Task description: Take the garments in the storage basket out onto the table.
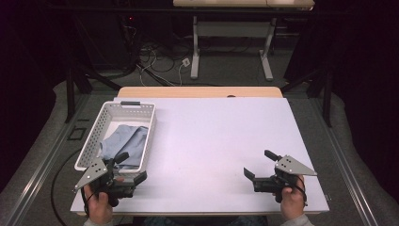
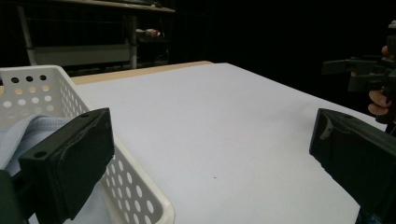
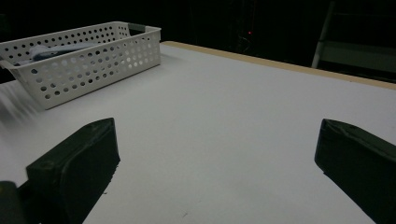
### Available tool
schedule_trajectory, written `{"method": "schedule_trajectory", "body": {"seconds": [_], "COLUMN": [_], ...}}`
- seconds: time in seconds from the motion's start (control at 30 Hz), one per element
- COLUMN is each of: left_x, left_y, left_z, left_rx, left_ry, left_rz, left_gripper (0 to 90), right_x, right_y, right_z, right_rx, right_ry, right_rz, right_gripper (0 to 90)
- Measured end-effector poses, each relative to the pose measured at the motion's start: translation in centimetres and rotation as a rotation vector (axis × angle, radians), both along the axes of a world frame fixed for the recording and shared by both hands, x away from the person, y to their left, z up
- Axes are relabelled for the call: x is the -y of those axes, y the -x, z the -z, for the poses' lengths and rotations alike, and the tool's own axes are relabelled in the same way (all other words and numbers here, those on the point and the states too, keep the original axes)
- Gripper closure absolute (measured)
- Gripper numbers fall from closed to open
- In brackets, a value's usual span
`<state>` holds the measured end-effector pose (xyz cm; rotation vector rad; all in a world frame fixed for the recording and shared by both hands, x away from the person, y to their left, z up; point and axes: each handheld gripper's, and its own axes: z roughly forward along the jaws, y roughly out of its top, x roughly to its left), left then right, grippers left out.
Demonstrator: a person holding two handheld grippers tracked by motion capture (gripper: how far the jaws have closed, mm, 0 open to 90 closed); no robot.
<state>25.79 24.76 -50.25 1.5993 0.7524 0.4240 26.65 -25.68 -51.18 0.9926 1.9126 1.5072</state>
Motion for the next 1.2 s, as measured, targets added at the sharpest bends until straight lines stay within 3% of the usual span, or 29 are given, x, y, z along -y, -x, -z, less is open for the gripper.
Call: {"method": "schedule_trajectory", "body": {"seconds": [0.13, 0.4, 0.53, 0.77, 0.9, 1.2], "left_x": [-0.2, -0.7, -1.4, -2.7, -3.1, -4.3], "left_y": [0.0, 0.1, -0.3, -1.1, -1.3, -2.2], "left_z": [-0.1, -0.9, -2.0, -3.5, -4.0, -5.9], "left_rx": [-0.007, -0.013, -0.007, -0.019, -0.03, -0.055], "left_ry": [0.005, 0.032, -0.035, -0.024, -0.022, -0.013], "left_rz": [-0.001, -0.017, -0.076, -0.157, -0.147, -0.198], "left_gripper": [0.6, 0.6, 0.6, 0.6, 0.6, 0.6], "right_x": [0.0, -0.2, -0.1, -0.1, -0.2, 0.0], "right_y": [-0.1, 0.2, 0.5, 0.3, 0.3, 0.3], "right_z": [0.2, 0.5, 0.7, 0.9, 1.0, 1.1], "right_rx": [-0.02, -0.019, -0.023, -0.038, -0.051, -0.058], "right_ry": [0.002, 0.017, 0.031, 0.027, 0.027, 0.011], "right_rz": [0.022, 0.047, 0.046, 0.04, 0.048, 0.063], "right_gripper": [0.0, 0.0, 0.0, 0.0, 0.0, 0.0]}}
